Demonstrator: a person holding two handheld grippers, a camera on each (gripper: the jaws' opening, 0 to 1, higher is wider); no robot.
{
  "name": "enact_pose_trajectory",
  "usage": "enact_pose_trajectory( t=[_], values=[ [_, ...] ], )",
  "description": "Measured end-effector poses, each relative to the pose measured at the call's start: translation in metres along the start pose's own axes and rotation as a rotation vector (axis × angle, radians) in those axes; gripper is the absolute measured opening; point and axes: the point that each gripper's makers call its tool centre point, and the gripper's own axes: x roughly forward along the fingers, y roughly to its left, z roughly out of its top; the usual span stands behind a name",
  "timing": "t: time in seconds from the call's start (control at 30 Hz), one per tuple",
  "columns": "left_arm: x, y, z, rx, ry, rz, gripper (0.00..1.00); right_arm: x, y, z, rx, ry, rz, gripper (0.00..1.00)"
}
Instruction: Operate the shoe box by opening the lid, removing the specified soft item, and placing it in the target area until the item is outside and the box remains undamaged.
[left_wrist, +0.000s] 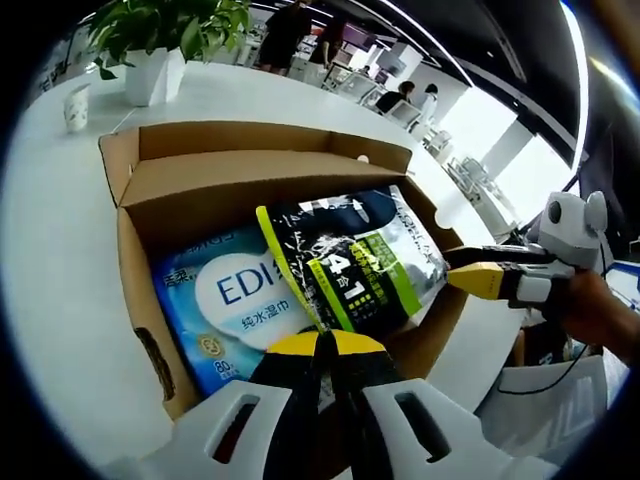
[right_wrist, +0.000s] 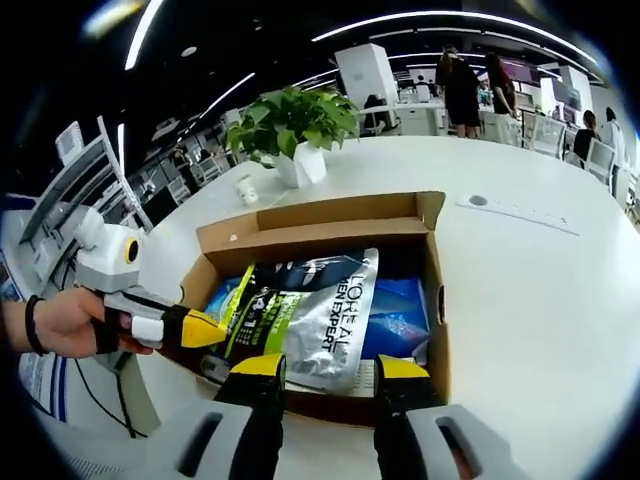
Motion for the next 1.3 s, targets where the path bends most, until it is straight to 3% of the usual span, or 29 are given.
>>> enact_pose_trajectory(
  t=[0.5,0.6,0.7,0.97,1.3],
  values=[
    [0.003,0.003,-0.001,0.010,0.013,-0.006,0.00,0.013,0.003,0.002,0.043,0.008,0.021,0.25],
    [0.001,0.002,-0.002,0.003,0.015,-0.017,0.00,0.012,0.000,0.003,0.052,-0.002,0.004,0.17],
    [0.000,0.002,-0.001,-0.002,0.009,-0.018,0.00,0.010,-0.003,0.006,0.060,-0.029,-0.011,0.00],
    [-0.005,-0.001,-0.002,0.039,0.012,-0.001,0.00,0.008,0.003,0.009,0.071,-0.040,-0.004,0.00],
    [-0.024,-0.004,0.016,0.049,-0.047,-0.003,0.00,0.000,0.012,0.016,0.076,-0.064,0.001,0.00]
  ],
)
